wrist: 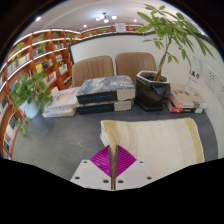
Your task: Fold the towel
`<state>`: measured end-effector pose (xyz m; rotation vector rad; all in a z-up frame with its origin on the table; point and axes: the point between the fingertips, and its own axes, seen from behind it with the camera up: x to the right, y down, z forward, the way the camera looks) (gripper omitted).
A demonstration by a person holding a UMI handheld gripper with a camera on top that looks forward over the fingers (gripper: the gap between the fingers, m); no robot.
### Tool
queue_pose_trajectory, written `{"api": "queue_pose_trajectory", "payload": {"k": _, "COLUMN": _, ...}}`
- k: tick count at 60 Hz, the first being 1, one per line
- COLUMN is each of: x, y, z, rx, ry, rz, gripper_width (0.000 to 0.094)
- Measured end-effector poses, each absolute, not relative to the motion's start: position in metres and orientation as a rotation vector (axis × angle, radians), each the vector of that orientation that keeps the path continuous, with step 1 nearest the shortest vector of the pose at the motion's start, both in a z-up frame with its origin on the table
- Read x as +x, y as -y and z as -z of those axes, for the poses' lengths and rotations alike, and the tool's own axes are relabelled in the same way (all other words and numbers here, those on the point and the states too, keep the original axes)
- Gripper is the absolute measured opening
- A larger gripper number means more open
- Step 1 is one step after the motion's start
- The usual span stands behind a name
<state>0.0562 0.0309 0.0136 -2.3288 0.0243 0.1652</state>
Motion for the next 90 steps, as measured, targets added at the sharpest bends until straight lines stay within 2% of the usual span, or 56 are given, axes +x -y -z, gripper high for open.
{"api": "queue_pose_trajectory", "payload": {"k": 8, "x": 0.088, "y": -0.04, "z": -0.082, "rx": -2.231, "ry": -0.153, "rz": -0.281, "gripper_width": 0.0031}}
{"api": "queue_pose_trajectory", "payload": {"k": 13, "x": 0.129, "y": -0.037, "z": -0.105, "rx": -2.205, "ry": -0.209, "rz": -0.299, "gripper_width": 0.003}}
{"api": "queue_pose_trajectory", "payload": {"k": 19, "x": 0.199, "y": -0.033, "z": -0.107, "rx": -2.193, "ry": -0.267, "rz": -0.215, "gripper_width": 0.0031}}
{"api": "queue_pose_trajectory", "payload": {"k": 28, "x": 0.296, "y": -0.021, "z": -0.061, "rx": -2.251, "ry": -0.321, "rz": -0.014, "gripper_width": 0.0044}}
{"api": "queue_pose_trajectory", "payload": {"k": 33, "x": 0.326, "y": -0.016, "z": -0.032, "rx": -2.298, "ry": -0.328, "rz": 0.041, "gripper_width": 0.022}}
{"api": "queue_pose_trajectory", "payload": {"k": 37, "x": 0.343, "y": -0.01, "z": -0.024, "rx": -2.32, "ry": -0.303, "rz": 0.101, "gripper_width": 0.0368}}
{"api": "queue_pose_trajectory", "payload": {"k": 41, "x": 0.353, "y": -0.007, "z": -0.036, "rx": -2.304, "ry": -0.29, "rz": 0.147, "gripper_width": 0.056}}
{"api": "queue_pose_trajectory", "payload": {"k": 44, "x": 0.356, "y": -0.007, "z": -0.057, "rx": -2.264, "ry": -0.28, "rz": 0.172, "gripper_width": 0.0665}}
{"api": "queue_pose_trajectory", "payload": {"k": 47, "x": 0.351, "y": -0.003, "z": -0.083, "rx": -2.224, "ry": -0.258, "rz": 0.188, "gripper_width": 0.0717}}
{"api": "queue_pose_trajectory", "payload": {"k": 58, "x": 0.272, "y": 0.018, "z": -0.2, "rx": -2.067, "ry": -0.205, "rz": 0.105, "gripper_width": 0.0791}}
{"api": "queue_pose_trajectory", "payload": {"k": 66, "x": 0.182, "y": 0.048, "z": -0.252, "rx": -2.032, "ry": -0.193, "rz": -0.024, "gripper_width": 0.0818}}
{"api": "queue_pose_trajectory", "payload": {"k": 73, "x": 0.111, "y": 0.078, "z": -0.269, "rx": -1.999, "ry": -0.132, "rz": -0.063, "gripper_width": 0.0821}}
{"api": "queue_pose_trajectory", "payload": {"k": 90, "x": -0.009, "y": 0.155, "z": -0.252, "rx": -2.04, "ry": 0.009, "rz": -0.076, "gripper_width": 0.0842}}
